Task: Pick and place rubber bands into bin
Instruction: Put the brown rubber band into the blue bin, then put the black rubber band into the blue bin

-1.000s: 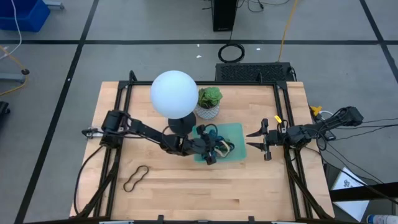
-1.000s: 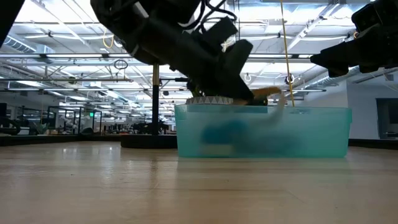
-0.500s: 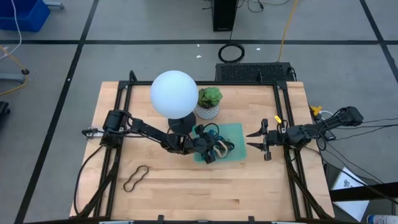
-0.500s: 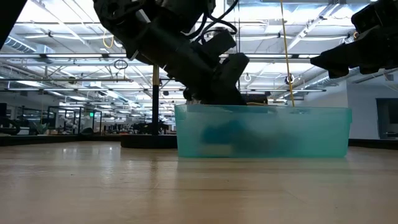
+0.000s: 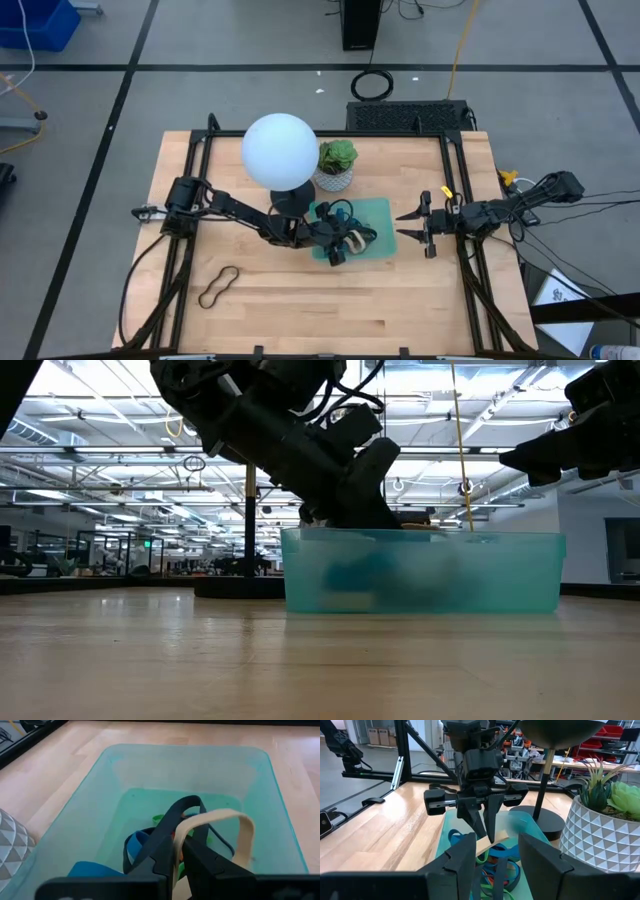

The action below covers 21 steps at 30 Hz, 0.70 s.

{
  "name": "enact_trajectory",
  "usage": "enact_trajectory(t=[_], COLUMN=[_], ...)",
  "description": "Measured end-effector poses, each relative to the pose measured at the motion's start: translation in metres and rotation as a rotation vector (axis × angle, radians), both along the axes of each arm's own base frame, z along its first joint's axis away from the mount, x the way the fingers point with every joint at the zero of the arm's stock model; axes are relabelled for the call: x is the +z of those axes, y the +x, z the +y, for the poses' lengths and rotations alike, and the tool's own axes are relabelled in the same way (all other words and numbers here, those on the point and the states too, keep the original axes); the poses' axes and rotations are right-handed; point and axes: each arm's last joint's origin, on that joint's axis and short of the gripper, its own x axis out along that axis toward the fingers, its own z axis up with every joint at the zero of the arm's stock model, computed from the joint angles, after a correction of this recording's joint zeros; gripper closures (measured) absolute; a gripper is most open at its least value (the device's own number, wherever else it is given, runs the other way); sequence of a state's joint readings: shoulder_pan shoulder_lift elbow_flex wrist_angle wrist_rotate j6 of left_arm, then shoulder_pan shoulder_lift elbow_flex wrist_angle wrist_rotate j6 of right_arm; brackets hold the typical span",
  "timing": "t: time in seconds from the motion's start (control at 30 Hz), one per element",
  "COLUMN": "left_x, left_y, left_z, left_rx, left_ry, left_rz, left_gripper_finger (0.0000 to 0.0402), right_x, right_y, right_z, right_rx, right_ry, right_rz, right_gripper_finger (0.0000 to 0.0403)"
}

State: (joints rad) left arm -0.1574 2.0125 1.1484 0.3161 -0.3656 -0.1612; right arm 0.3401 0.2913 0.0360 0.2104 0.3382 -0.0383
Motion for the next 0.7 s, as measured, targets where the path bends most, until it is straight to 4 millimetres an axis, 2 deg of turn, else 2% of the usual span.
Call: enact_trajectory(t=[0.23,0.53,0.7], left_x=[0.0003,0.0,0.008], left_y=[0.0001,-0.0001,-0.0022], left_z=[0.0,0.0,-0.0006], left_rx=[0.001,-0.001,-0.007], left_ry=[-0.003,0.0,-0.003], left_rz=[-0.002,0.001,-0.003], left_gripper_finger=[0.0339,0.0262,0.0238], right_x=[-0.0004,-0.0003,-0.0005], right_y=[0.0,0.0,0.0], right_z=[0.0,0.0,0.0], right_rx=[0.0,0.0,0.0], right_ry=[-0.001,-0.001,-0.001], right_rz=[0.004,0.003,0.005], right_gripper_finger=[0.0261,0.0261,0.0261])
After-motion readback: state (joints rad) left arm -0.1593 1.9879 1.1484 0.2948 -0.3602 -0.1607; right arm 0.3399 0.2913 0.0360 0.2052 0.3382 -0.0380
